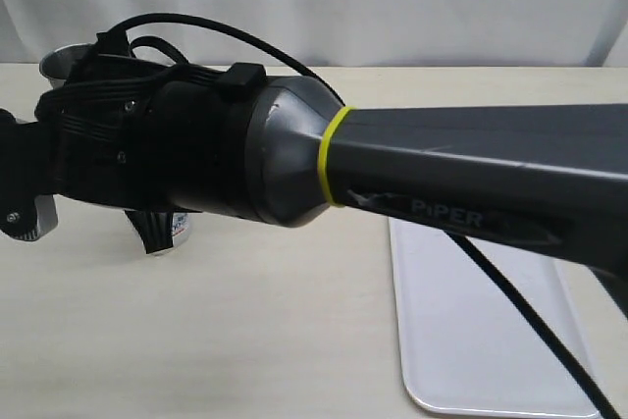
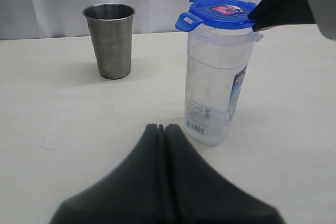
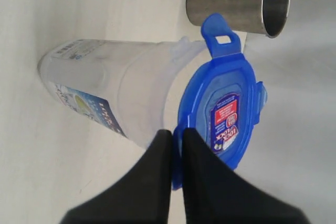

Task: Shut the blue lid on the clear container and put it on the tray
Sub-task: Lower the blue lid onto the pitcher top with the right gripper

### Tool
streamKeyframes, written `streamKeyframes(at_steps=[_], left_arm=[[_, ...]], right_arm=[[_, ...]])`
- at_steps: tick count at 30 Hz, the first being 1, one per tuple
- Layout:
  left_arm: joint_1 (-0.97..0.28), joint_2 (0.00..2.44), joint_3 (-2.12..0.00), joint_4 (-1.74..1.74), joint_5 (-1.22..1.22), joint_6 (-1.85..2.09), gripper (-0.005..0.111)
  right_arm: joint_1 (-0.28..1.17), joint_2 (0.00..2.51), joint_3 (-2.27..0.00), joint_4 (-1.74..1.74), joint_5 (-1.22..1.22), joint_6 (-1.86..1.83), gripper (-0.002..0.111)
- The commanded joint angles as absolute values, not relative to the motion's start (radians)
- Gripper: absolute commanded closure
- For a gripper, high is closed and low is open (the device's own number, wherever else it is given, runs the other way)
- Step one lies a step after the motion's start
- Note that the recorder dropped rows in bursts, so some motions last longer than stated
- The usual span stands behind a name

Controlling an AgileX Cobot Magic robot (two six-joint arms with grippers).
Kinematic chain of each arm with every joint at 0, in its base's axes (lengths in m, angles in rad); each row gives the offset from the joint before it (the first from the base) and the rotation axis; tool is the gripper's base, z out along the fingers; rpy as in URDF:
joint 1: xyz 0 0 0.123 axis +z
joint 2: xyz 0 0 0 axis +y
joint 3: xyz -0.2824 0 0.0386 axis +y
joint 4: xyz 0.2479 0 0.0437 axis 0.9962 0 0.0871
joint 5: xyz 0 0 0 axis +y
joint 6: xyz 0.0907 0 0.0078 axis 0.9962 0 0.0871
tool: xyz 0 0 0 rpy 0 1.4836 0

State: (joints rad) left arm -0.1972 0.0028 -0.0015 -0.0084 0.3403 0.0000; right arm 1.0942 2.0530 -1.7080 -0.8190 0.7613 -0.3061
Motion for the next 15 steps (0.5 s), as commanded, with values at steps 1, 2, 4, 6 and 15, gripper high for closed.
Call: streamKeyframes(at_steps=[1,2,4,6,15], left_arm=[[-0.192,0.000,0.000,-0.009,0.331,0.000,0.107],[-0.192,0.000,0.000,-0.009,0.331,0.000,0.107],[-0.192,0.000,0.000,-0.009,0.331,0.000,0.107],[-0.192,0.000,0.000,-0.009,0.331,0.000,0.107],[-0.192,0.000,0.000,-0.009,0.331,0.000,0.107]], right_arm=[[1.094,2.047,-1.704,-0.807,0.764,-0.314,0.104],[1.094,2.047,-1.704,-0.791,0.760,-0.314,0.104],[1.094,2.047,-1.704,-0.740,0.754,-0.314,0.104],[1.094,2.047,-1.704,-0.740,0.754,-0.314,0.104],[1.094,2.045,-1.704,-0.748,0.754,-0.314,0.087]])
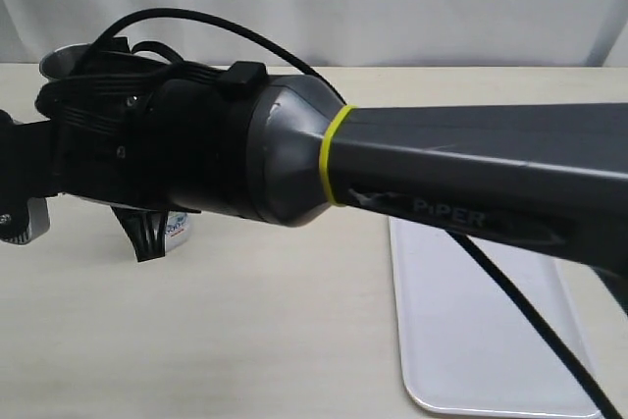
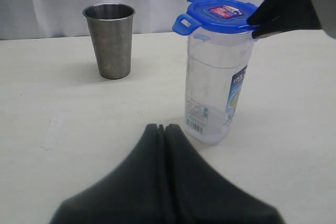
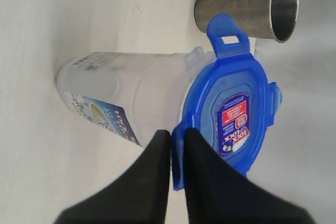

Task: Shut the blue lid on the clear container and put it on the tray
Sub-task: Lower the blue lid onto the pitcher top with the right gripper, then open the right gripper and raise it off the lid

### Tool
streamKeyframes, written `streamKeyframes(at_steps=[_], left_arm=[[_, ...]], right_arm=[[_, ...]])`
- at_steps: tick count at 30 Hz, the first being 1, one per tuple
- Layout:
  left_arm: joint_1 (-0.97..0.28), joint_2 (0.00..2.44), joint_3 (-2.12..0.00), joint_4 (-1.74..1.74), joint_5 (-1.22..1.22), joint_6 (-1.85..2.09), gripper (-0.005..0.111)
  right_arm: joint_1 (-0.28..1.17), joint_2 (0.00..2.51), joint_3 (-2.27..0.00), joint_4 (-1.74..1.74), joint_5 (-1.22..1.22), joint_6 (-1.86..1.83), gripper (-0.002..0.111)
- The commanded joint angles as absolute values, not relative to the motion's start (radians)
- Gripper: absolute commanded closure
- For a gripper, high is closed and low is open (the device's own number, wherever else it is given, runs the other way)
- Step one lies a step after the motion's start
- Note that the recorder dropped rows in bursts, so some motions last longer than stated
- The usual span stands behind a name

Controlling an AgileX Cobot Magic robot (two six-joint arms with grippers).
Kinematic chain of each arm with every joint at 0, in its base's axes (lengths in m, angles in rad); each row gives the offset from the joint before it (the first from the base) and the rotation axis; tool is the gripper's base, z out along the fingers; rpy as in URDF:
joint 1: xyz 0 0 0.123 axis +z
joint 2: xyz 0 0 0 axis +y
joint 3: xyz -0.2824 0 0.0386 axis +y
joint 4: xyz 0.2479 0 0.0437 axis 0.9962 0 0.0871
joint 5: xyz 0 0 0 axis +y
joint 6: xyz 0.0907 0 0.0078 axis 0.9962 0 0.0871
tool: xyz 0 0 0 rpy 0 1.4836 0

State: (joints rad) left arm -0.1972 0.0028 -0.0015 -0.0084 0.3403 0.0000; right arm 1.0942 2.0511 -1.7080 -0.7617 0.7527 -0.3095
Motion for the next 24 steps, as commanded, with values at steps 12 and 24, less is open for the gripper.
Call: streamKeyframes(at_steps=[12,24], left_arm=[[-0.192,0.000,0.000,-0.009,0.331,0.000,0.107],[-0.192,0.000,0.000,-0.009,0.331,0.000,0.107]], right_arm=[[1.095,2.036,-1.709,-0.743,0.797,-0.304,0.070],[1.081,1.856,-1.709,-0.560,0.686,0.195,0.070]])
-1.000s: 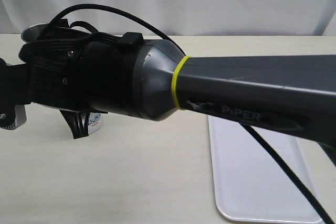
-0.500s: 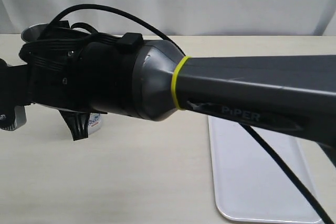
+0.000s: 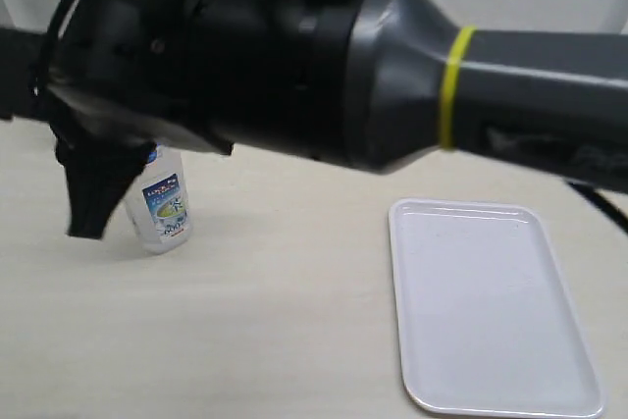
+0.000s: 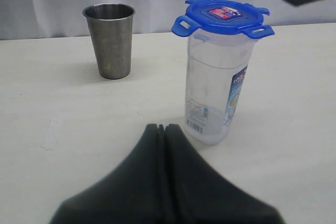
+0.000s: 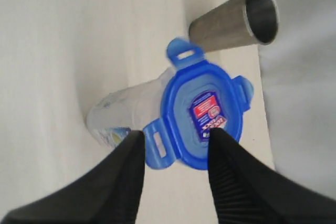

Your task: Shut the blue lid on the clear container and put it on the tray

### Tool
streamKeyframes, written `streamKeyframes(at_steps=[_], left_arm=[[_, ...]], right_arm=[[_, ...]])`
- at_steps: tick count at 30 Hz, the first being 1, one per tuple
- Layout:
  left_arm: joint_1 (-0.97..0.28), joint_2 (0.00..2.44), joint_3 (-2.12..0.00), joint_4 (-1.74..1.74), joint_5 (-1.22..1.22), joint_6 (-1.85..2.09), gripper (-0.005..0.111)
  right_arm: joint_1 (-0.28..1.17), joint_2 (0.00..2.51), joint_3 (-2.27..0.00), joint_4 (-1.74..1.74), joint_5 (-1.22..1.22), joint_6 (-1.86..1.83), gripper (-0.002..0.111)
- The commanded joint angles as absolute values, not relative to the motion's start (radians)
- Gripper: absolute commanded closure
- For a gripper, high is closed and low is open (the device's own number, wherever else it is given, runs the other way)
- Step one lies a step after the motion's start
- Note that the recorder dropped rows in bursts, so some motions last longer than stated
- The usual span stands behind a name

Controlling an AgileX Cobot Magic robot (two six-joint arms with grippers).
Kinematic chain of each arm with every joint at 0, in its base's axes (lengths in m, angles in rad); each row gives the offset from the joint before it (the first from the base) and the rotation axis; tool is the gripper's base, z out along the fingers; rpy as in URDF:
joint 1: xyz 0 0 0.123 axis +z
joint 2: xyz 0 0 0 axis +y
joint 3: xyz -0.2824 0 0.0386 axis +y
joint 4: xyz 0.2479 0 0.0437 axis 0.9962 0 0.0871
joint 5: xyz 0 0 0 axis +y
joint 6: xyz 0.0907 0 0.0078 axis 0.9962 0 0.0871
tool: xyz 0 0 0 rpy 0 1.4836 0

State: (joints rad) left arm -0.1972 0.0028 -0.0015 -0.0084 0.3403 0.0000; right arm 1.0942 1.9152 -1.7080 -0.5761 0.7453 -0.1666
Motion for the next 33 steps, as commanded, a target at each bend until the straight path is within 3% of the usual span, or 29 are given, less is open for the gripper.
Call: streamKeyframes(at_steps=[1,5,9,12,16,23,27,33], left_arm=[[-0.192,0.000,0.000,-0.009,0.331,0.000,0.107],[-0.192,0.000,0.000,-0.009,0.331,0.000,0.107],[-0.192,0.000,0.000,-0.009,0.331,0.000,0.107],[-0.192,0.000,0.000,-0.009,0.331,0.000,0.107],[-0.192,0.000,0.000,-0.009,0.331,0.000,0.107],[-0.192,0.000,0.000,-0.009,0.331,0.000,0.107],[-0.192,0.000,0.000,-0.009,0.331,0.000,0.107],[-0.192,0.000,0.000,-0.009,0.331,0.000,0.107]], right_arm=[[1.074,1.845,-1.709,-0.550,0.681,0.295,0.070],[1.007,1.837,-1.709,-0.349,0.686,0.316,0.069],[0.906,1.855,-1.709,-0.041,0.710,0.173,0.050],[0.820,1.860,-1.709,0.091,0.725,0.054,0.049],[0.719,1.860,-1.709,0.087,0.765,0.012,0.059],[0.676,1.911,-1.709,0.169,0.902,-0.170,0.104],[0.676,1.990,-1.709,0.402,0.826,-0.385,0.104],[0.675,2.017,-1.709,0.403,0.691,-0.385,0.104]])
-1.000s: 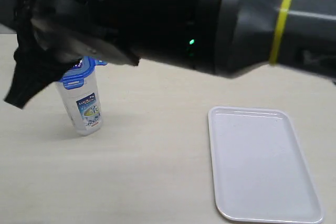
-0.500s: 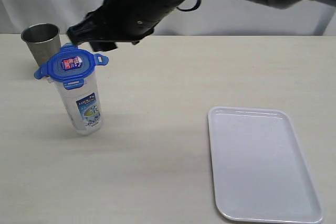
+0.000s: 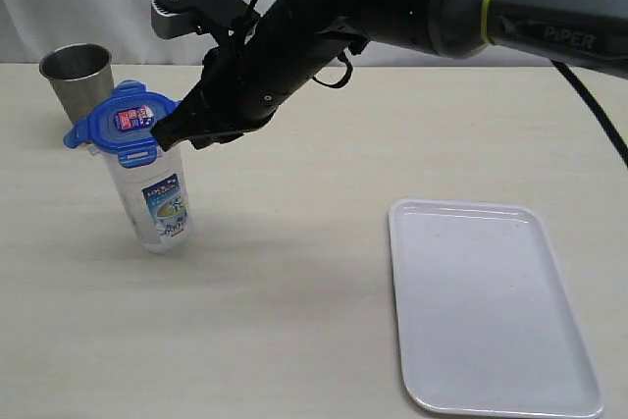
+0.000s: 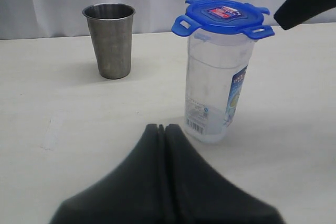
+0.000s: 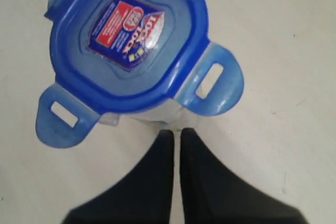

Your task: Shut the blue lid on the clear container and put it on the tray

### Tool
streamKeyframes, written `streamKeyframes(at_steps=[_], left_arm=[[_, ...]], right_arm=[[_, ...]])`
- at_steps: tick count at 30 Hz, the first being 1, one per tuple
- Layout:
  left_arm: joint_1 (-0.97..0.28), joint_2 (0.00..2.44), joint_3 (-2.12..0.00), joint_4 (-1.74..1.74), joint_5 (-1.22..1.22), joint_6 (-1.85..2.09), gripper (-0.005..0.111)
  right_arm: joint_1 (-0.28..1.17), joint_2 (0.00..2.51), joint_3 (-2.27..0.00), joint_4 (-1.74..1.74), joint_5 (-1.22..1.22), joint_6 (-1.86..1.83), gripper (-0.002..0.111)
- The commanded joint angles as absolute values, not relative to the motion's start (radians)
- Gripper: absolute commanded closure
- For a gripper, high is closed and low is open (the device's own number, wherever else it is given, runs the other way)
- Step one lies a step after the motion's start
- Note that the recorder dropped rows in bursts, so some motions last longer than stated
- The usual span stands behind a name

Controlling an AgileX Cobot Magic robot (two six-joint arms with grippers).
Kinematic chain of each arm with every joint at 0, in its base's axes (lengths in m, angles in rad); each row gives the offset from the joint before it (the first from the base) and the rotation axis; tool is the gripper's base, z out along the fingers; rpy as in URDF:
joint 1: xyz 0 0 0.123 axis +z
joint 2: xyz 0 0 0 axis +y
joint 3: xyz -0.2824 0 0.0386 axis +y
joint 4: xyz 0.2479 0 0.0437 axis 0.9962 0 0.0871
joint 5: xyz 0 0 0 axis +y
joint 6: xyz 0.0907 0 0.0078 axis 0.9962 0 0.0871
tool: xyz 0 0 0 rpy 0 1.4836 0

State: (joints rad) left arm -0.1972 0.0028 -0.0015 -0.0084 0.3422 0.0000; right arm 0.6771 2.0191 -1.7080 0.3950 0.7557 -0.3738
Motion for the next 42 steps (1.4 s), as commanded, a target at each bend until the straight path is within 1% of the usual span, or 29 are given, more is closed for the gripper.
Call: streamKeyframes(at_steps=[1,24,30,33,36,40,42], left_arm=[[-0.192,0.000,0.000,-0.009,0.331,0.000,0.107],[-0.192,0.000,0.000,-0.009,0.331,0.000,0.107],[-0.192,0.000,0.000,-0.009,0.331,0.000,0.107],[-0.192,0.000,0.000,-0.009,0.331,0.000,0.107],[-0.192,0.000,0.000,-0.009,0.331,0.000,0.107],[-0.192,0.000,0.000,-0.009,0.331,0.000,0.107],[-0.192,0.000,0.000,-0.009,0.331,0.000,0.107]], right_arm=[[0.675,2.017,-1.709,0.399,0.673,-0.385,0.104],[0.675,2.045,-1.709,0.350,0.558,-0.408,0.104],[0.677,1.993,-1.739,0.320,0.550,-0.408,0.104],[0.711,1.961,-1.765,0.327,0.570,-0.410,0.104],[0.777,1.957,-1.786,0.325,0.586,-0.455,0.104],[0.865,1.974,-1.788,0.303,0.541,-0.459,0.104],[0.882,1.987,-1.790,0.289,0.507,-0.459,0.104]])
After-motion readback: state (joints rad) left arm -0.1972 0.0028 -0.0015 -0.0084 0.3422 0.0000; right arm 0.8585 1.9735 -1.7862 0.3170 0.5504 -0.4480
